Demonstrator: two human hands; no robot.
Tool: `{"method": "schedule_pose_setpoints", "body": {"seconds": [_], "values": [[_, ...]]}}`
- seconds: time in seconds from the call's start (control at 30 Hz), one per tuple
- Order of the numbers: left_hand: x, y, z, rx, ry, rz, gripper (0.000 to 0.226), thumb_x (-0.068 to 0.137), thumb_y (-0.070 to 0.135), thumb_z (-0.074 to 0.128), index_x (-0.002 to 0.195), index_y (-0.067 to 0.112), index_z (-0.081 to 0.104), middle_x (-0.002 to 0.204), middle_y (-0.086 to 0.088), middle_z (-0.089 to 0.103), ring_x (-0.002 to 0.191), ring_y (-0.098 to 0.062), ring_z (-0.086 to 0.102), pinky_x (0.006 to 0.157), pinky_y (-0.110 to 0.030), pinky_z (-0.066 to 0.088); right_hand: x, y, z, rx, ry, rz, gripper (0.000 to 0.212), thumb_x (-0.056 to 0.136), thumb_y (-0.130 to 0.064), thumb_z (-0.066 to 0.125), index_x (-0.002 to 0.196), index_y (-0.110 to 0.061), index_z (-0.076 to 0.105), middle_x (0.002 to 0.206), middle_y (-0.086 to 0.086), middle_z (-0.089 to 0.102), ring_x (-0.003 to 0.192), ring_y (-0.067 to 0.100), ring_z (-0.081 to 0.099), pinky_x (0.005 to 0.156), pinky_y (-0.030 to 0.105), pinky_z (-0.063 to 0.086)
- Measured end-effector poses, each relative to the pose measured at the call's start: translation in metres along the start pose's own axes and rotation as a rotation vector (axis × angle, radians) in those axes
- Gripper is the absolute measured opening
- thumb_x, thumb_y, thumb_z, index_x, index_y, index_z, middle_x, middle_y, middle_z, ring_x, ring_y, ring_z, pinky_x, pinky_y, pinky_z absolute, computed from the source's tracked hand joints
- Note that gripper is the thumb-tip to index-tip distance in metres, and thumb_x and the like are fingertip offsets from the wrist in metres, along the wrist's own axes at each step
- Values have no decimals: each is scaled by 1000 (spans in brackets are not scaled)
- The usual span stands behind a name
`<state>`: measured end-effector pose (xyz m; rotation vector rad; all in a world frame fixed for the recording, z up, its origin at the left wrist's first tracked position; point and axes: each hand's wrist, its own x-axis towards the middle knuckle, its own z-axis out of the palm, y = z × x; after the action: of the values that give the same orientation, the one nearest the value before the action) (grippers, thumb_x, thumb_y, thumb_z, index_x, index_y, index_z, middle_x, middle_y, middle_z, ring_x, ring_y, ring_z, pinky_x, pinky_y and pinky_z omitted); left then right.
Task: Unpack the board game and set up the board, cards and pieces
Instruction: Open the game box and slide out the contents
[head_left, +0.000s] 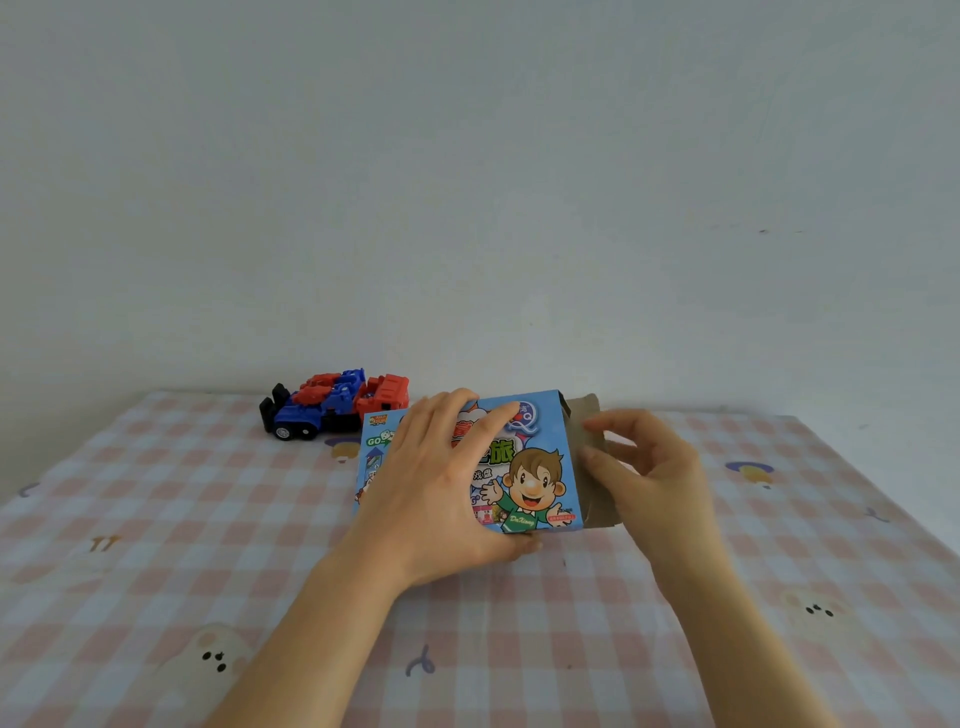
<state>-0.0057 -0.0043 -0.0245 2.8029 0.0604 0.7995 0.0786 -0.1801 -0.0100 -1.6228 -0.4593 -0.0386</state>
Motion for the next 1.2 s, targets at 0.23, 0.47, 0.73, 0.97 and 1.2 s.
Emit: {"method": "schedule_pose_setpoints", "body": {"seconds": [0.23,0.47,0.73,0.97,1.2], "values": [[0,1,0,-9,-6,16,104,53,87,53,141,38,27,143,7,28,134,-16,26,111,-40,27,-1,2,1,-39,-45,-30,33,89,-7,60,101,-36,70,107,-12,69,103,5,62,77,31,57],[0,1,-1,-15,-43,32,106,52,87,52,142,39,27,144,7,29,135,-16,26,113,-40,27,2,3,3,-15,-101,107,49,96,-11,50,121,-53,49,106,1,69,93,18,69,59,32,59],[0,-1,-3,5,30,-38,109,49,88,55,142,38,29,142,7,30,134,-16,26,110,-31,20,0,4,3,-45,-129,-7,53,93,-8,54,131,-44,48,119,-15,61,108,4,59,67,28,60],[1,-5,-5,20,56,-113,110,47,89,50,142,38,30,142,6,30,134,-16,26,111,-32,20,1,-1,-2,-50,-106,-27,37,80,8,62,77,-26,76,121,-6,62,105,-5,58,74,16,53],[-1,-4,1,63,11,-31,108,49,89,52,140,35,34,139,4,34,130,-19,31,111,-40,30,-2,-4,-4,-60,-197,139,16,82,-16,70,71,-25,76,77,-7,74,65,1,65,56,15,48]]}}
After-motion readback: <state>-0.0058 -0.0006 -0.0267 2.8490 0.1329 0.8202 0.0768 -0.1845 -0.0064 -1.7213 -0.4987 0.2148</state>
